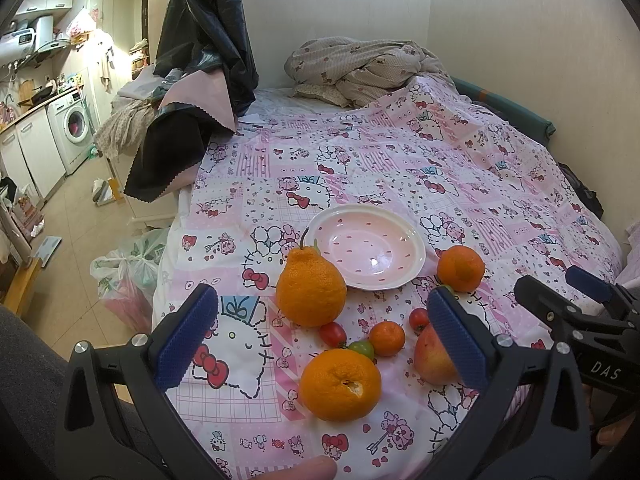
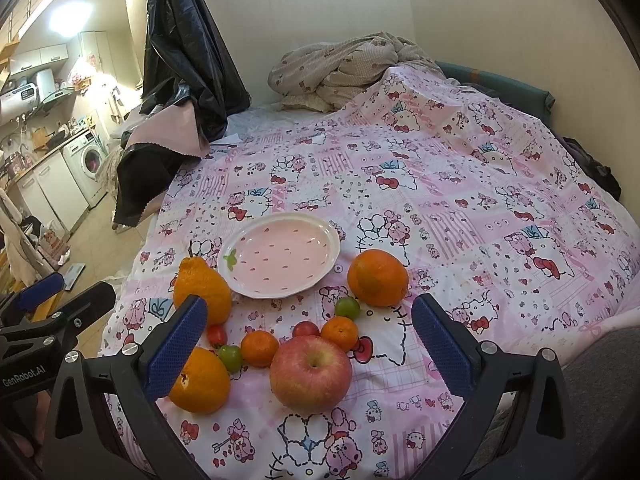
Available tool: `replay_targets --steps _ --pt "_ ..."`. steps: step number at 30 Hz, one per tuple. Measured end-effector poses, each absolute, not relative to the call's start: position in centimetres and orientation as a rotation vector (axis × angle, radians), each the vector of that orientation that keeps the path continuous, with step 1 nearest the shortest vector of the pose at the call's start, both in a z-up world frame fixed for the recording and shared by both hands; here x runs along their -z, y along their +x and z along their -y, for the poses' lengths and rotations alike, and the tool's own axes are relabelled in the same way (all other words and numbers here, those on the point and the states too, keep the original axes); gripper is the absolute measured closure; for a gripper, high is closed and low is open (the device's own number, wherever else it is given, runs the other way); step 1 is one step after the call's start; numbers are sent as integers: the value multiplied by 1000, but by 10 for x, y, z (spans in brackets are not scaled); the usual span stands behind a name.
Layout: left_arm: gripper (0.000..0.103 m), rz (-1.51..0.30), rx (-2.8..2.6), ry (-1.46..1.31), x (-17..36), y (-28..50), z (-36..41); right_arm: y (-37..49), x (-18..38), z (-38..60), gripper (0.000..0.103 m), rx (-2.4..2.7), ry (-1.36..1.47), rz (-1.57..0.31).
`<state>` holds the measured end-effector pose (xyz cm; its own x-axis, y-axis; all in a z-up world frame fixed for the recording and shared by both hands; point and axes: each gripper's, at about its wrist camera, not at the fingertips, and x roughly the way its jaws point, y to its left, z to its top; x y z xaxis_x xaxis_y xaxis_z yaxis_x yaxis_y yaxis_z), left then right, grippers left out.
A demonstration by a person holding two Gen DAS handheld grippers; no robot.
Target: Organize fruits
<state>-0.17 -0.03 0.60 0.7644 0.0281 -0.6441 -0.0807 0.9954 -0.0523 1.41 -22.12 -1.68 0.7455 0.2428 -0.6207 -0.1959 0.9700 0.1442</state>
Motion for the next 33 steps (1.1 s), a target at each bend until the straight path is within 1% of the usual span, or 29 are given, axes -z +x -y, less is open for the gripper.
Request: replay_targets --steps 23,33 --pt "0 -697 -60 -80 -6 -2 0 14 18 221 0 -241 70 -692" --pt "0 -701 -62 -84 -10 0 -4 11 30 213 0 -252 67 -715"
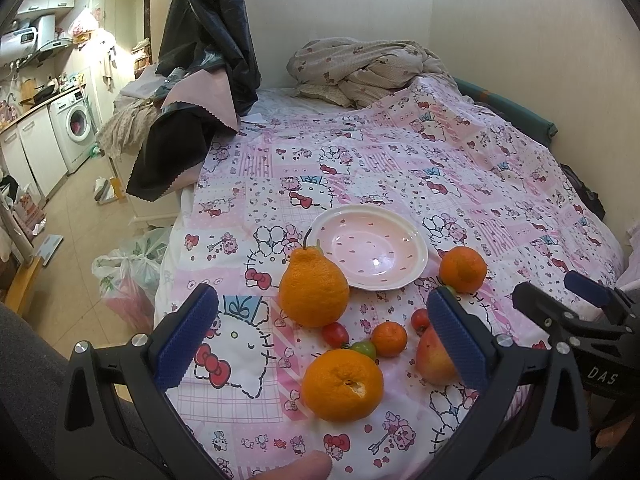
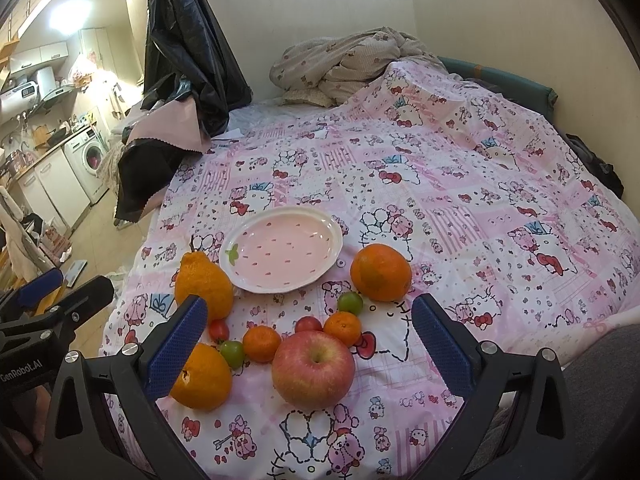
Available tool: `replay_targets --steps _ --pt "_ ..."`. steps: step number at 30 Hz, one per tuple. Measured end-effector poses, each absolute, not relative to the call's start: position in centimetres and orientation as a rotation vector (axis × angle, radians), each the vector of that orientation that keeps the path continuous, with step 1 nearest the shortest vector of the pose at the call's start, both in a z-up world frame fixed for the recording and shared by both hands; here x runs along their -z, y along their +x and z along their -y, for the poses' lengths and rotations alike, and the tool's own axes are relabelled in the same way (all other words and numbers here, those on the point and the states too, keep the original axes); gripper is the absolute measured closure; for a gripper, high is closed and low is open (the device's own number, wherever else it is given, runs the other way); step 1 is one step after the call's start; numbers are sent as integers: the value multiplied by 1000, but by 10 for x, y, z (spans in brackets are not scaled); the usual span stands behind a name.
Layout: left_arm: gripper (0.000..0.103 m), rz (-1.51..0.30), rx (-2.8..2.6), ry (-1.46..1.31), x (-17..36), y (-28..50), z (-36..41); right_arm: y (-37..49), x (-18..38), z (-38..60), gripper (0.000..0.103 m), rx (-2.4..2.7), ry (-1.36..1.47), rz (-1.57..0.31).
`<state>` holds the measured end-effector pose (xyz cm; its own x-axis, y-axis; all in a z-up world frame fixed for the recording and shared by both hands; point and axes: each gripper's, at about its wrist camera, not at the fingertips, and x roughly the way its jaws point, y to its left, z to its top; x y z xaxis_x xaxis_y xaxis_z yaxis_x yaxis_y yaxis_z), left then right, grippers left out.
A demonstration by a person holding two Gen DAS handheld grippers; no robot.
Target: Organize fruits
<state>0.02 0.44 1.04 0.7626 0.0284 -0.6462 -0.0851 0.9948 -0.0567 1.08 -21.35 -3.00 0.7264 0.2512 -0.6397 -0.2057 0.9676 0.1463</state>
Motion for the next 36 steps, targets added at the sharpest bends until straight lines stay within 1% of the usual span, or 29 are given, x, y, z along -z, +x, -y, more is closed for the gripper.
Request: replay_targets --steps 9,12,15,17,20,21,23,26,28,31,36 --pt "0 -700 -86 -106 -12 1 -9 23 37 214 0 -284 51 -829" --pt "0 -721 -110 -127 -9 2 -16 46 44 227 0 -335 141 -972" --pt "0 -759 -120 -168 -3 5 -23 76 75 231 0 -333 166 -1231" --pt "0 -772 -127 -197 -1 6 -28 88 99 229 0 -347 164 -1367" --pt "0 -784 -138 -217 0 7 -31 93 125 214 0 -364 103 -1461" --pt "0 -791 -140 -222 1 8 -31 95 134 209 2 -380 103 -1488" --pt "0 -801 -138 -228 3 8 -33 99 147 202 3 -356 99 -1519" --pt "0 -821 -134 -238 6 9 -35 105 155 195 13 -350 86 -1534" --pt "0 -830 -137 -243 8 10 -36 111 162 193 17 -333 74 -1538" --pt "0 -841 -140 -243 10 11 -37 116 170 194 17 -347 93 -1535" --pt "0 -865 -141 -233 14 13 -37 108 160 191 18 -400 40 -1487"
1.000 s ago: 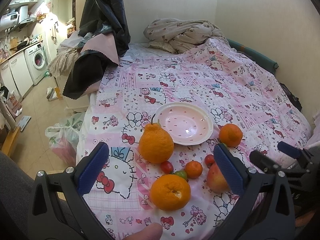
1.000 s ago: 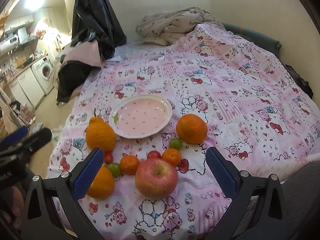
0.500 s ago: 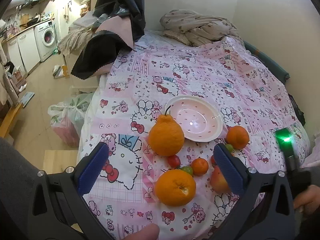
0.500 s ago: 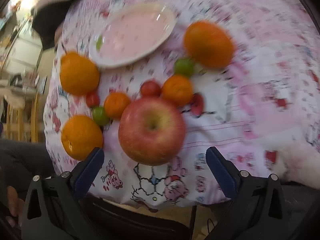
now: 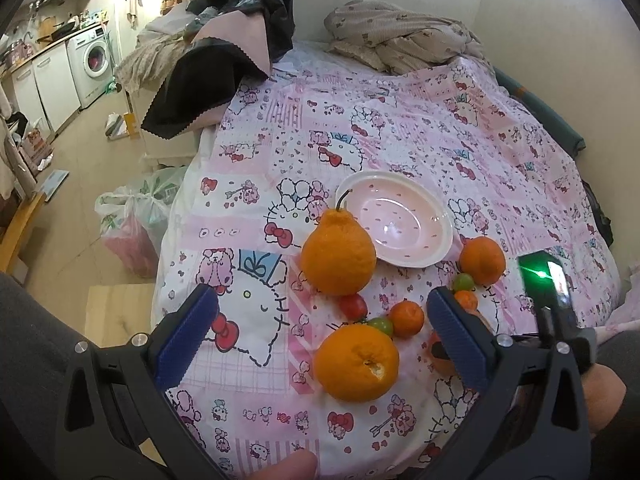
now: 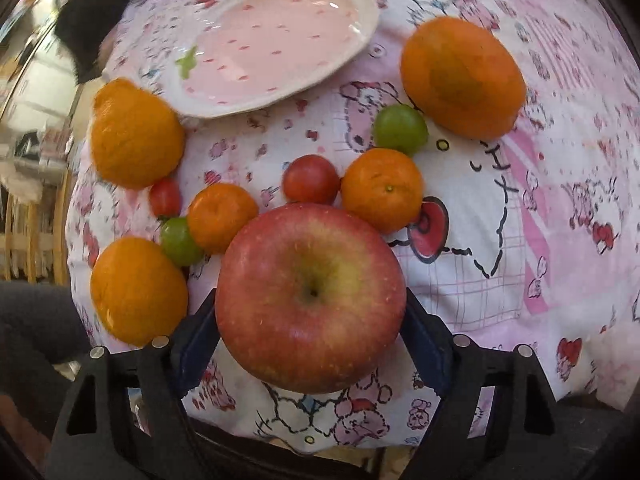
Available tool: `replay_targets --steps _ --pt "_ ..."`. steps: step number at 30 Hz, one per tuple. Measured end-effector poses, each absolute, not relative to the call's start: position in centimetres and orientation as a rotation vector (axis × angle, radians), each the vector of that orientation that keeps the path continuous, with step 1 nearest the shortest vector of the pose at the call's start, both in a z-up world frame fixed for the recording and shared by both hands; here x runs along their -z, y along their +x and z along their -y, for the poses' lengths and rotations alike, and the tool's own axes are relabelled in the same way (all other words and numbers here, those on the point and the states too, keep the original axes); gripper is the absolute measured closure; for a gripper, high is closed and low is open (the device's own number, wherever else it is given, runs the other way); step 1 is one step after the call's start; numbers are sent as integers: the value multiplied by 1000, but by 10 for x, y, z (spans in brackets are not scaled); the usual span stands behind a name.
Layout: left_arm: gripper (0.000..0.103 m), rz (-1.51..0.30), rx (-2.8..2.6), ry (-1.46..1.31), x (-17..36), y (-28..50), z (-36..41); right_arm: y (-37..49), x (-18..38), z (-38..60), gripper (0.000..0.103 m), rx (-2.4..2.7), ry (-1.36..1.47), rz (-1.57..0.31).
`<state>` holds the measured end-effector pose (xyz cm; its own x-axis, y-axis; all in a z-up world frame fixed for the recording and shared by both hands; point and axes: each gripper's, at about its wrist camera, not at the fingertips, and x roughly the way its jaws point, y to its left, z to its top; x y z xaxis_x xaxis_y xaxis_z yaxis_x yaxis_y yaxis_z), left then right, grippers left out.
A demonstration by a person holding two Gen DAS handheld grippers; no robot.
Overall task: Organize fruits
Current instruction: 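Lower the right tool onto the red apple and close on it, then grasp the pear-shaped orange with the left tool while the right tool carries the apple to the plate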
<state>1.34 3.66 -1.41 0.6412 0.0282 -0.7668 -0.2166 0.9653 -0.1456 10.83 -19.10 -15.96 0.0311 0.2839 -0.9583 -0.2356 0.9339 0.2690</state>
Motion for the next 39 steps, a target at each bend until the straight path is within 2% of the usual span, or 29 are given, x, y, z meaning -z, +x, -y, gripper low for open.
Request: replay_targets --steps 10,16,23,26,27,29,31,39 --pt "0 -1130 -123 -342 49 64 -50 88 96 230 18 -481 292 -1273" --pt "1 -1261 -127 -332 79 123 -42 100 101 247 18 -425 396 -1256" --pt "7 -1362 -115 -315 116 156 -34 102 106 251 18 -422 433 -1271" --pt "13 -1393 -97 -281 126 164 -26 103 108 250 18 -420 440 -1278" --pt "20 -1390 -102 -262 129 165 -25 103 109 249 18 -420 440 -1281" --pt "24 -1379 -110 -270 131 166 -28 105 110 246 18 -424 435 -1286" --pt "34 -1361 -95 -277 128 163 -30 106 110 244 18 -430 430 -1287" --pt "38 -1317 -17 -367 88 162 -43 119 88 232 18 -470 359 -1248"
